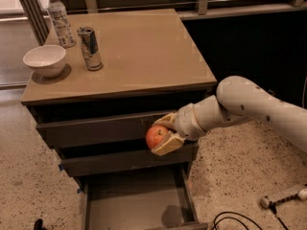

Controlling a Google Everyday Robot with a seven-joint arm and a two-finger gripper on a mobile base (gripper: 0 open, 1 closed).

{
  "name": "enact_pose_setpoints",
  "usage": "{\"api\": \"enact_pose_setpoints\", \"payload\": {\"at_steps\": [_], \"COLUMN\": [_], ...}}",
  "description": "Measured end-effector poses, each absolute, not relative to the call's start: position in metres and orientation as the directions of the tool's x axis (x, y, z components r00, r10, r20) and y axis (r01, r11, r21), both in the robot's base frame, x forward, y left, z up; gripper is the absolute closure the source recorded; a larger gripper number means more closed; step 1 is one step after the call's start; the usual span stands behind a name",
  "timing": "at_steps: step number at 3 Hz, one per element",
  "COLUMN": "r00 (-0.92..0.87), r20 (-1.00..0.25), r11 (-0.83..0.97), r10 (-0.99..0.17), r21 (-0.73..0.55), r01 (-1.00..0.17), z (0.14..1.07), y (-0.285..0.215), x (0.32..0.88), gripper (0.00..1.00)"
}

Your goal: Place apple into bottom drawer

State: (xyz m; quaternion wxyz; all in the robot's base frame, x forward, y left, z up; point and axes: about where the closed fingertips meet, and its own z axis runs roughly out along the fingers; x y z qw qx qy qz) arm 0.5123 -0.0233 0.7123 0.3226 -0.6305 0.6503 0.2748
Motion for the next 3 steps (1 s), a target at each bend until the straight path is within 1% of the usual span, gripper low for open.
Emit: {"api": "enact_pose_setpoints", "payload": {"at_steps": [1,2,3], "r00": [0.003,0.026,0.049], "r20": [-0.766,-0.76,-0.74], "r11": [0.054,0.041,0.018], "r10": [-0.643,-0.65,-0.671], "r21": [-0.049,-0.069,-0.082], "r01": [-0.997,-0.997,-0.996], "z": [0.712,0.692,0.635], "y": [-0.023,-0.024,-0.023], "x": [0.512,0.515,0.526], "gripper": [1.0,1.0,1.0]}}
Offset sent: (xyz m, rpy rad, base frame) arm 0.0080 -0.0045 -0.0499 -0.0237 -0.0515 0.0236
